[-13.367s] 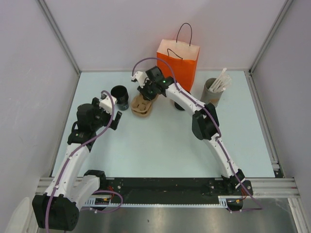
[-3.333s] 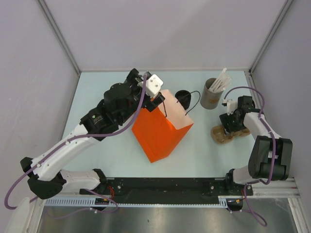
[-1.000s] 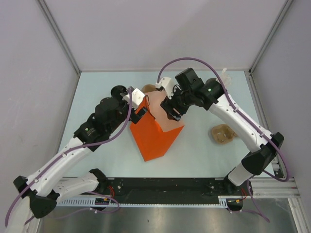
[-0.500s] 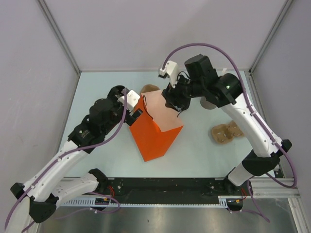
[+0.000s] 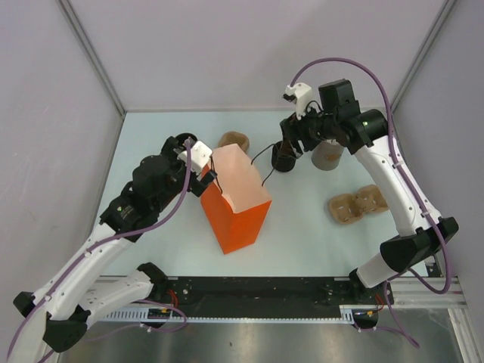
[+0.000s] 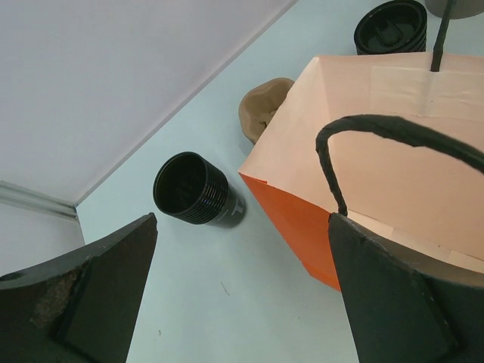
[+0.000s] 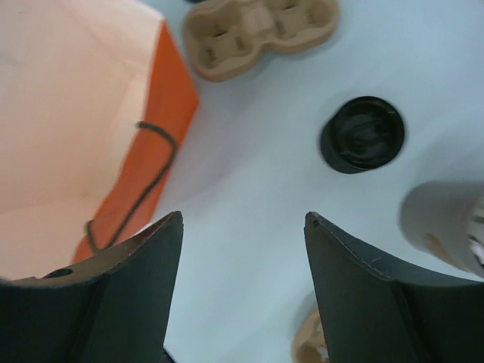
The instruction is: Pack the takeout coffee
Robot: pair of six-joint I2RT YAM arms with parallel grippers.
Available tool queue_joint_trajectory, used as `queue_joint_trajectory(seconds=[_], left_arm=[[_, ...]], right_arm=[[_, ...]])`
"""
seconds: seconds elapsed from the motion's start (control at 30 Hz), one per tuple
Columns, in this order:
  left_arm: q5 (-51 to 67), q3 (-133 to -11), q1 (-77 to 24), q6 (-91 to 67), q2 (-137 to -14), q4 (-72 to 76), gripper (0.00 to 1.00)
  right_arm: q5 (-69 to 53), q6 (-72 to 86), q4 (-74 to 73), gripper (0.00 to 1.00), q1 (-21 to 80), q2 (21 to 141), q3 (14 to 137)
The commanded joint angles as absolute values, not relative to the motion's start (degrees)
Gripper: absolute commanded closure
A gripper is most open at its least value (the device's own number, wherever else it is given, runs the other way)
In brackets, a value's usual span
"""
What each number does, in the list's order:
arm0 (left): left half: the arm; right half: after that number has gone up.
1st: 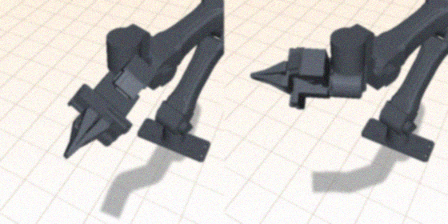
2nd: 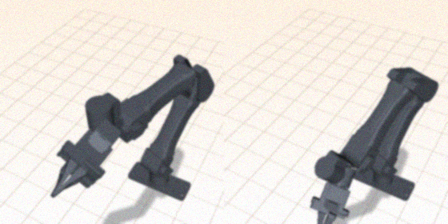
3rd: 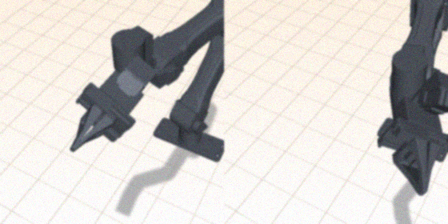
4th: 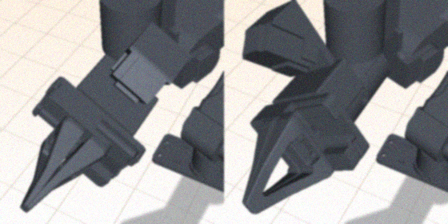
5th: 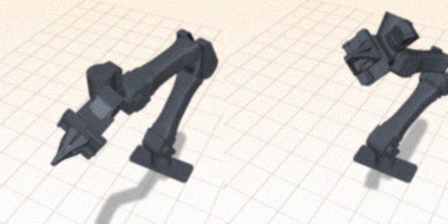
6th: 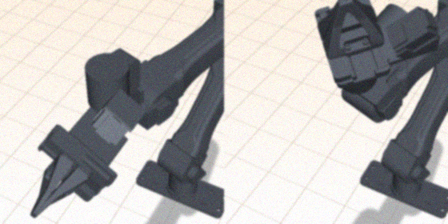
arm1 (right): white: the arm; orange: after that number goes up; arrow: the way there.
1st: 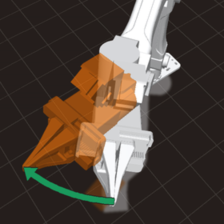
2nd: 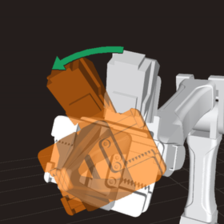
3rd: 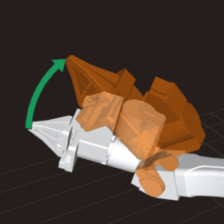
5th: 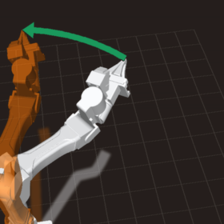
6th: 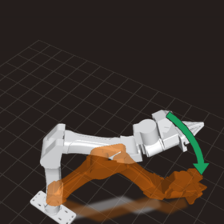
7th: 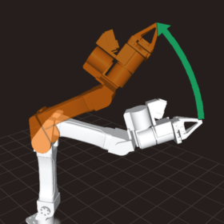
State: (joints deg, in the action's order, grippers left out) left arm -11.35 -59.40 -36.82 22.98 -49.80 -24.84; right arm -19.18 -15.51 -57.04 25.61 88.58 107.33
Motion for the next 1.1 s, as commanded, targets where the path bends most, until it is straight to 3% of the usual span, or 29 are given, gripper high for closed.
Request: queue_joint_trajectory(seconds=[0.0,0.53,0.83,1.07], left_arm=[[-11.3,-60.1,-36.2,23.4,-48.9,-24.6,0.0],[-17.3,-66.3,-34.6,27.9,-47.4,-27.6,0.0],[-16.5,-64.9,-34.5,27.1,-46.8,-27.8,0.0],[-16.8,-64.2,-33.8,27.1,-46.6,-27.3,0.0]], right_arm=[[-31.9,-10.2,-56.1,0.3,26.3,87.5,107.2],[-49.6,-6.4,-53.8,0.31,21.4,91.0,110.3],[-46.4,-5.1,-55.3,0.4,27.0,95.5,115.2],[-56.1,-4.1,-58.1,0.39,28.6,97.6,121.0]])
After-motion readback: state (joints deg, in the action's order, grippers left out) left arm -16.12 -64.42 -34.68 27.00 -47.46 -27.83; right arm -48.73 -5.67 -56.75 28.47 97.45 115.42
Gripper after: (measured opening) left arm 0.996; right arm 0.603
